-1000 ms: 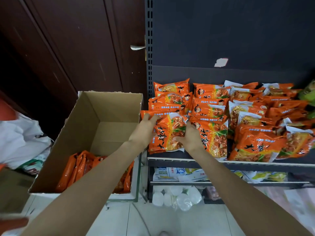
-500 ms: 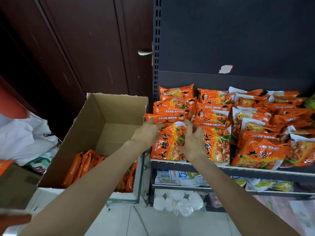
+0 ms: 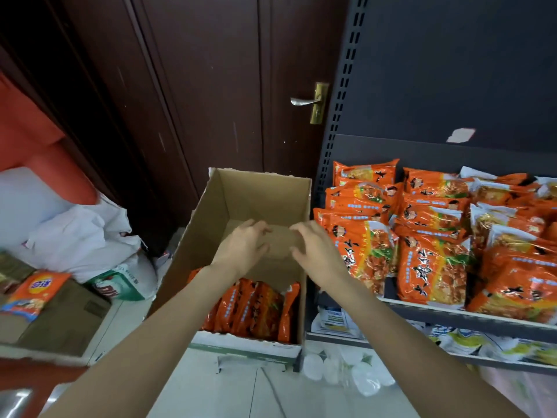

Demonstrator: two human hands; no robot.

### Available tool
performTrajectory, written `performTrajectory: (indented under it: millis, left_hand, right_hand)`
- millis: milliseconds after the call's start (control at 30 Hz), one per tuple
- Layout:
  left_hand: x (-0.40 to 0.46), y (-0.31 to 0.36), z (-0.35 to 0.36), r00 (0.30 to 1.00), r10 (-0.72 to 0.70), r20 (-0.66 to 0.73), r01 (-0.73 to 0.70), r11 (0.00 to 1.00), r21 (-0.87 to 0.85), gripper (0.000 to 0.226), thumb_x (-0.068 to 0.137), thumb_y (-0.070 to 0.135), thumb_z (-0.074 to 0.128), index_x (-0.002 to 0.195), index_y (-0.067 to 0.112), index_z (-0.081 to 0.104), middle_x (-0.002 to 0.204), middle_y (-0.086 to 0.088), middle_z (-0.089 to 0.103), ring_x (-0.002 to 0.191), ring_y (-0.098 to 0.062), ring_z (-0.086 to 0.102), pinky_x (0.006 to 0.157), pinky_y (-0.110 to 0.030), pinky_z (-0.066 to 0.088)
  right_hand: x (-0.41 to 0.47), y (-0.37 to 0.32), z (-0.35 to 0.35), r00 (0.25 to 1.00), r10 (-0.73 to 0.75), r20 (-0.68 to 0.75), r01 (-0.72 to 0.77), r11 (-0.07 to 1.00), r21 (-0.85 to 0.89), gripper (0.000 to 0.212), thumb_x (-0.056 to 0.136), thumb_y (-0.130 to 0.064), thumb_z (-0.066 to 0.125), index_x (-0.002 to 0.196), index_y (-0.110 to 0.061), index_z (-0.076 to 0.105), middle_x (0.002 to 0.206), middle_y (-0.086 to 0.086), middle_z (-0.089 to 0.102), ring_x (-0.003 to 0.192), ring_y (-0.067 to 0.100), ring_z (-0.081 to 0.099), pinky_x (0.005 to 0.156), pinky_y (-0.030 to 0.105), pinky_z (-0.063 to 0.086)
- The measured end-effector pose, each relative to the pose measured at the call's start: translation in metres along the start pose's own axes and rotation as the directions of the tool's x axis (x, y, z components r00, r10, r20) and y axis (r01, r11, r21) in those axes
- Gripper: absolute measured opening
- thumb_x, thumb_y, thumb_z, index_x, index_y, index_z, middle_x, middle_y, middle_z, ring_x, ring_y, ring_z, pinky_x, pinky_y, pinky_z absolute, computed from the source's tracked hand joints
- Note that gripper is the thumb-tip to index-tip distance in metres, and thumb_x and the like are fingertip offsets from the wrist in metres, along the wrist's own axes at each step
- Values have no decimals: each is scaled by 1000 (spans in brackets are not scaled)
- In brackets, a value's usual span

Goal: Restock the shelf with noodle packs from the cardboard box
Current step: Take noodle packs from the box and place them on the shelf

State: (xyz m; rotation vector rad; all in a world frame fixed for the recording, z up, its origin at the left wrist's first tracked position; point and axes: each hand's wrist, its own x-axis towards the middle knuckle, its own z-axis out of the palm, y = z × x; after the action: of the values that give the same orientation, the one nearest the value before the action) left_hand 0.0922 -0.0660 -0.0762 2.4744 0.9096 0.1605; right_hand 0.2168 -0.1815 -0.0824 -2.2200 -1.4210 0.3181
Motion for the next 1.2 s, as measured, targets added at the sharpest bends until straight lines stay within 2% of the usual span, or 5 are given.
performTrajectory:
  millis: [133,467,667,967,1200]
  left_hand:
    - [-8,-49,-3,993,-92,73,91,996,13,32,90,11,56,122,11,58,118,-11,54,108,-28,56,92,-35,47]
    - [-19,-133,30,936,-139,324,93,984,152,48,93,23,55,138,13,42,139,-10,40,129,-28,35,109,-35,31]
    - [-15,-148,39,966,-97,240,65,988,141,43,92,23,54,133,14,47,135,-10,45,126,-30,35,107,-33,30]
    - [14,-142,53,906,-111,409,11,971,238,42,87,26,63,126,15,53,125,-11,57,117,-27,52,97,-36,43]
    - [29,-142,67,891,-141,432,-45,918,393,34,88,32,62,119,19,60,118,-6,63,115,-23,55,102,-37,33]
  right_hand:
    - [15,-24,43,986,23,167,-40,994,98,30,88,-18,61,118,-15,57,113,6,56,103,22,57,92,34,43]
    - [30,-27,141,807,303,507,-352,936,2,64,93,-23,56,148,-11,25,147,13,37,135,28,36,109,32,31]
    - [35,-21,161,815,422,396,-442,896,-45,17,89,-6,57,102,-2,66,108,19,66,108,31,59,84,27,42]
    - [44,-21,99,920,265,288,-321,932,168,8,89,-10,61,84,-9,68,83,3,65,73,11,58,60,14,38]
    - [44,-13,96,936,297,188,-320,941,106,13,90,-12,60,99,-6,67,100,8,68,96,18,62,84,22,43]
